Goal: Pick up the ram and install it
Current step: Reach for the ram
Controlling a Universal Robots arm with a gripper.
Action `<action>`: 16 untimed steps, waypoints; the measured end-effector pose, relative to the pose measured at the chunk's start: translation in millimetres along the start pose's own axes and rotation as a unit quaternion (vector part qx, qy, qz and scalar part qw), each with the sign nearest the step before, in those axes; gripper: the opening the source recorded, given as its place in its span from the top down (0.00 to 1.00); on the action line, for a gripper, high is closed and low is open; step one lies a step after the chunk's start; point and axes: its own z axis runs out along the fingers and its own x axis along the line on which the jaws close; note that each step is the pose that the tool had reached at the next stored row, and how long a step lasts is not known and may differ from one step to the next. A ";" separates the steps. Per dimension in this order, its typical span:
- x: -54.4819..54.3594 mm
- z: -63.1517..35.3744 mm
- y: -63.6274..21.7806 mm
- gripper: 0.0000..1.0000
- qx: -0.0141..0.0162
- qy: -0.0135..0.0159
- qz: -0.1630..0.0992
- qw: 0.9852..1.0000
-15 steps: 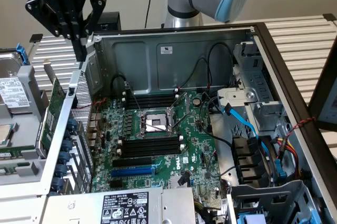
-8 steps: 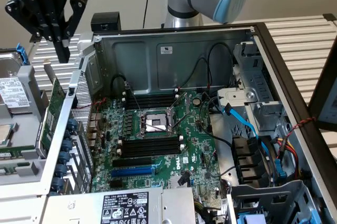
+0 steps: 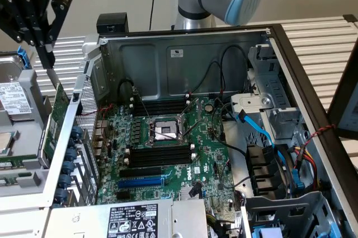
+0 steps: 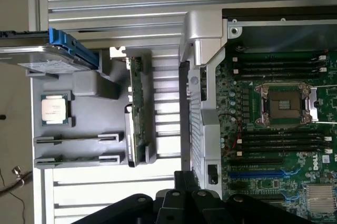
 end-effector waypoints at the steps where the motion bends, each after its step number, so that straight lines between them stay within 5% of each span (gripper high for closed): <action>1: 3.0 0.0 -0.2 0.89 0.000 0.001 0.000 1.000; 16: 63.5 1.2 -4.6 0.89 0.000 0.008 0.000 1.000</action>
